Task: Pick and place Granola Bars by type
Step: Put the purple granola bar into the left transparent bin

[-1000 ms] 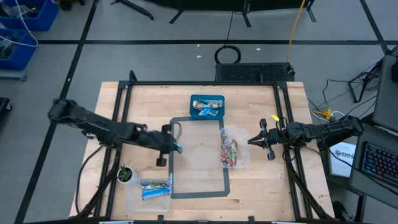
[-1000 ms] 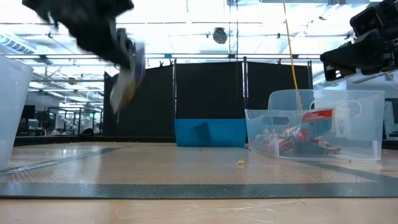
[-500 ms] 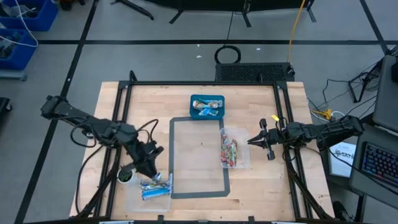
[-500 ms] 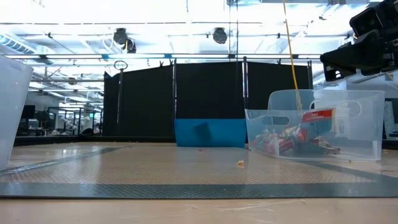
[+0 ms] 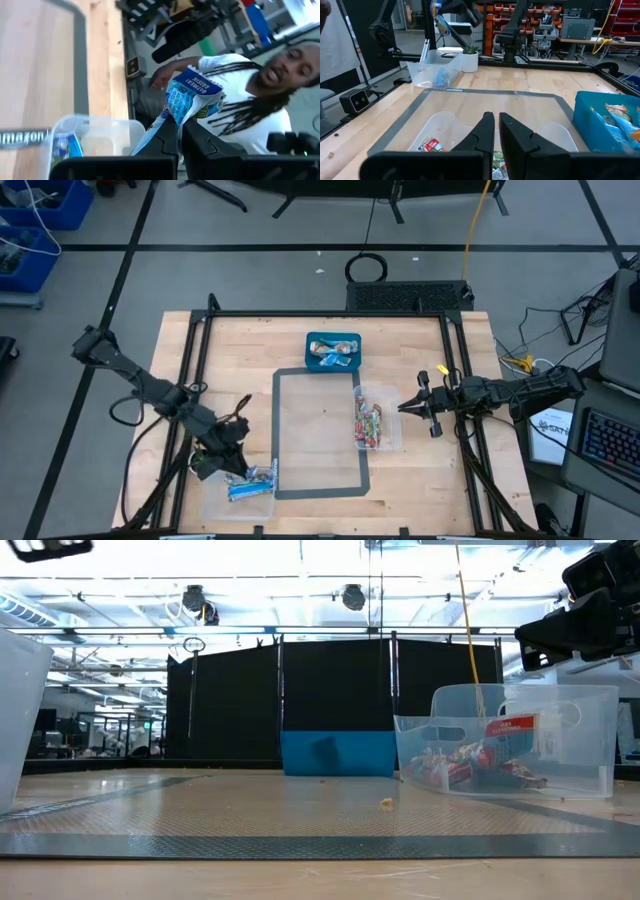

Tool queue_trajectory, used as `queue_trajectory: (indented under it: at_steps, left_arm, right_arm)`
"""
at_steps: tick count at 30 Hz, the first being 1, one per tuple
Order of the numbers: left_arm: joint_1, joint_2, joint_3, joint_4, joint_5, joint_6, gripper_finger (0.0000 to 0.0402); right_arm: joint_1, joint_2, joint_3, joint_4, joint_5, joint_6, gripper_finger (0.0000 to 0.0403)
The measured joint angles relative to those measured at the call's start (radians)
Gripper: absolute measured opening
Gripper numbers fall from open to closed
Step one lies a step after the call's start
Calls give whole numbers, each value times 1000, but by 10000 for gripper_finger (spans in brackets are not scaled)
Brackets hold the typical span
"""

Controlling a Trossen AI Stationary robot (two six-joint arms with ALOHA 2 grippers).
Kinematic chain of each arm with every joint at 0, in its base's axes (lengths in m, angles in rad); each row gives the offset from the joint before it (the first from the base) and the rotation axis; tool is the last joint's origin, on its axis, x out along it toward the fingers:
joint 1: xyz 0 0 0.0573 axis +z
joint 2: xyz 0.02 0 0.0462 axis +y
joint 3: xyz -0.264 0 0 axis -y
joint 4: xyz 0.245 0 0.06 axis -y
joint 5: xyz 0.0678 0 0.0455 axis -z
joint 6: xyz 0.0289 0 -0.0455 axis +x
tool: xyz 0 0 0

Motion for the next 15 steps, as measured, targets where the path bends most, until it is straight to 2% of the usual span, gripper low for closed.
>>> queue_trajectory:
  at_steps: [6,10,15]
  left_arm:
    - [-115,7,0,-18,-166,-144,20]
    - [-176,40,0,-20,-246,-216,9]
    - [-215,111,0,-22,-271,-305,19]
  right_arm:
    - [0,0,0,0,0,0,20]
    - [0,0,0,0,0,0,20]
    - [0,0,0,0,0,0,20]
